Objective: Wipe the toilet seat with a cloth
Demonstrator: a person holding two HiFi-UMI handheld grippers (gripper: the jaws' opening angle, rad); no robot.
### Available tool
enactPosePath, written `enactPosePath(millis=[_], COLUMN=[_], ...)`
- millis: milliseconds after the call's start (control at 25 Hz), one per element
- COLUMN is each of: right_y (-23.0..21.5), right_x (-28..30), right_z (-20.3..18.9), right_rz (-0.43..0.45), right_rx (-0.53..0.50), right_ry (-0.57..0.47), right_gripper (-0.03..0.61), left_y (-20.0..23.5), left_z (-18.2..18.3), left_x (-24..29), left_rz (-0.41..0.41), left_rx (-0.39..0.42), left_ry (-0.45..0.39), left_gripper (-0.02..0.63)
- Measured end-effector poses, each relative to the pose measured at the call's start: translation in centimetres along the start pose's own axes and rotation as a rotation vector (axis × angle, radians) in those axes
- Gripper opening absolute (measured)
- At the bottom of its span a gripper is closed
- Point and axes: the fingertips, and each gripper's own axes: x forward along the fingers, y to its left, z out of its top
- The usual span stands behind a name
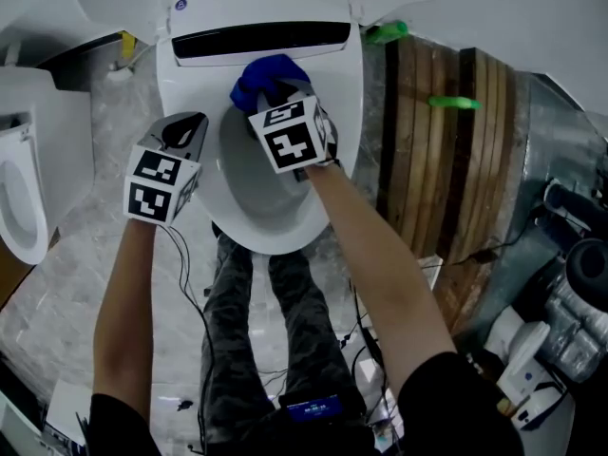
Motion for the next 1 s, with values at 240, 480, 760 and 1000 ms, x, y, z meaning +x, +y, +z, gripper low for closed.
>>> enactPosePath(millis=[240,480,760,1000], right_y=[0.9,0.7,0.7,1.1], right_x=[-3.6,-9.5,-16.8,-22.9], right_z=[0.4,2.5,2.9,2.3], right_rz=[0.008,0.010,0.022,0.056], right_rx=[0.003,0.020,0.047,0.090], right_ry=[-0.028,-0.079,-0.132,-0.181], right_gripper=[0.061,0.061,0.061,0.061], left_y=[-1.1,-3.3,-7.4,-11.6], left_z=[1.1,3.4,5.0,6.1], left_x=[-2.0,-4.9,-8.4,-11.2], left_rz=[0.006,0.017,0.022,0.008], left_rx=[0.016,0.028,0.058,0.131], left_ry=[-0.004,-0.023,-0.021,-0.030], left_gripper=[0.012,0.011,0.012,0.012])
